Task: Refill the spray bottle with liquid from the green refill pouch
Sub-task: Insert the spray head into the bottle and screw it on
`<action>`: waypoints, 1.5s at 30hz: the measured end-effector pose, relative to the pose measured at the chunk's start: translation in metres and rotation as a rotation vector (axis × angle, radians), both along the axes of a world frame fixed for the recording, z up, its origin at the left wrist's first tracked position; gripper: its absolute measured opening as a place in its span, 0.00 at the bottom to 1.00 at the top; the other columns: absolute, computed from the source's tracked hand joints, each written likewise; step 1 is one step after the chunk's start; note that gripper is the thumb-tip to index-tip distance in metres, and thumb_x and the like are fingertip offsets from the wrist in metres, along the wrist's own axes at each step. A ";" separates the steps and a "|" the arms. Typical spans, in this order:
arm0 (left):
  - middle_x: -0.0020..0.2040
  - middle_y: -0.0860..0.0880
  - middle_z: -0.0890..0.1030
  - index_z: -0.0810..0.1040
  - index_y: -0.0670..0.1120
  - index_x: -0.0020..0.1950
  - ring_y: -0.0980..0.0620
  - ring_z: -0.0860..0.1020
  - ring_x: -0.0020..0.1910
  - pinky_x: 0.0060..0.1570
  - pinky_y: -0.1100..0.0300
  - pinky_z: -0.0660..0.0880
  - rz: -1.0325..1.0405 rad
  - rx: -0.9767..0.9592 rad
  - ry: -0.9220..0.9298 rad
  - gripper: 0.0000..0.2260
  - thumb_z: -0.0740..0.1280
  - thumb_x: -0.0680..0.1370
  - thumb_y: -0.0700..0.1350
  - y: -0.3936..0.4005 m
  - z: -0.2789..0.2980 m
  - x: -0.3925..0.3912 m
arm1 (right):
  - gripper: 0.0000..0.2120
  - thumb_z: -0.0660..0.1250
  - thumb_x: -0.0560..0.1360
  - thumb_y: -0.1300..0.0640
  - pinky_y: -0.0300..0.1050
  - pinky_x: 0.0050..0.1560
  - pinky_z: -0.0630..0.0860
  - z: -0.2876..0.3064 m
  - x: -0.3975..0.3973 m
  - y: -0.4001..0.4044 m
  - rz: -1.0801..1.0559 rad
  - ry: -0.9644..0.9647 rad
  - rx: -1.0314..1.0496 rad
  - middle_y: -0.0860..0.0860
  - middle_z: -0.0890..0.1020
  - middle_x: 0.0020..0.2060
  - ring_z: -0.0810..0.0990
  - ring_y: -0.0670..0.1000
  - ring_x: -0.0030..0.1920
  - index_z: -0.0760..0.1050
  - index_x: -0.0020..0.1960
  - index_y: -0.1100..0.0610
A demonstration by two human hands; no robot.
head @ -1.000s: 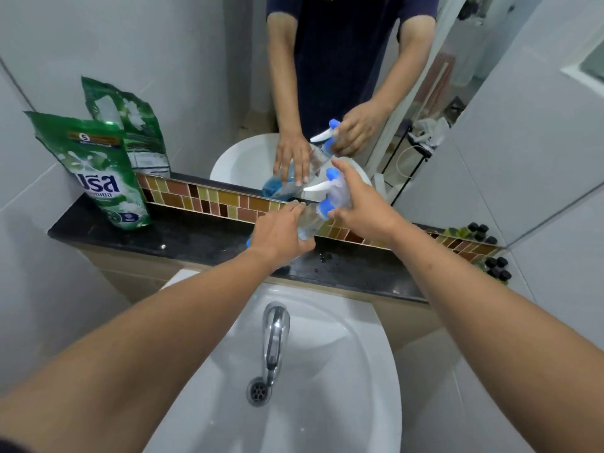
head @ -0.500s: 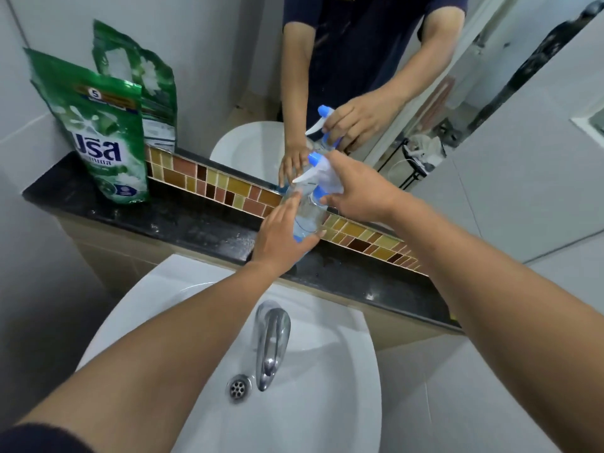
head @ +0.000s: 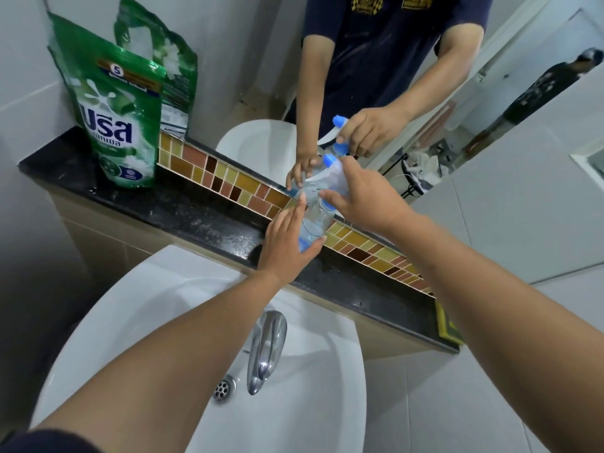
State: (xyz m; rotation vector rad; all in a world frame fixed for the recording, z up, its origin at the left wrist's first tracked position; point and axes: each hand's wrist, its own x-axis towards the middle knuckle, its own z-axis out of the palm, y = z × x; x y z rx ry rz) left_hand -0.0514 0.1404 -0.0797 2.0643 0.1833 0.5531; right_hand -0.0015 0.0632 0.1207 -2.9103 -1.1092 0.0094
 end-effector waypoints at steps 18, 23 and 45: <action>0.72 0.46 0.68 0.50 0.52 0.81 0.47 0.67 0.70 0.66 0.39 0.71 0.030 -0.014 0.029 0.40 0.66 0.76 0.62 -0.005 -0.003 -0.001 | 0.37 0.69 0.77 0.49 0.38 0.45 0.69 0.008 -0.001 0.004 0.018 0.096 -0.036 0.58 0.76 0.61 0.75 0.54 0.50 0.52 0.76 0.57; 0.73 0.48 0.67 0.50 0.54 0.81 0.48 0.66 0.71 0.66 0.39 0.70 0.014 -0.014 0.036 0.39 0.65 0.76 0.64 -0.004 -0.002 -0.001 | 0.33 0.73 0.72 0.61 0.43 0.52 0.67 0.015 0.003 0.004 0.049 0.145 -0.038 0.54 0.75 0.63 0.70 0.49 0.55 0.62 0.72 0.55; 0.72 0.46 0.68 0.52 0.52 0.81 0.48 0.68 0.69 0.63 0.39 0.73 -0.005 -0.039 0.050 0.39 0.69 0.76 0.59 -0.002 0.009 -0.007 | 0.30 0.72 0.73 0.58 0.44 0.47 0.69 0.006 0.007 -0.002 0.104 0.130 -0.044 0.55 0.76 0.55 0.72 0.51 0.48 0.61 0.70 0.57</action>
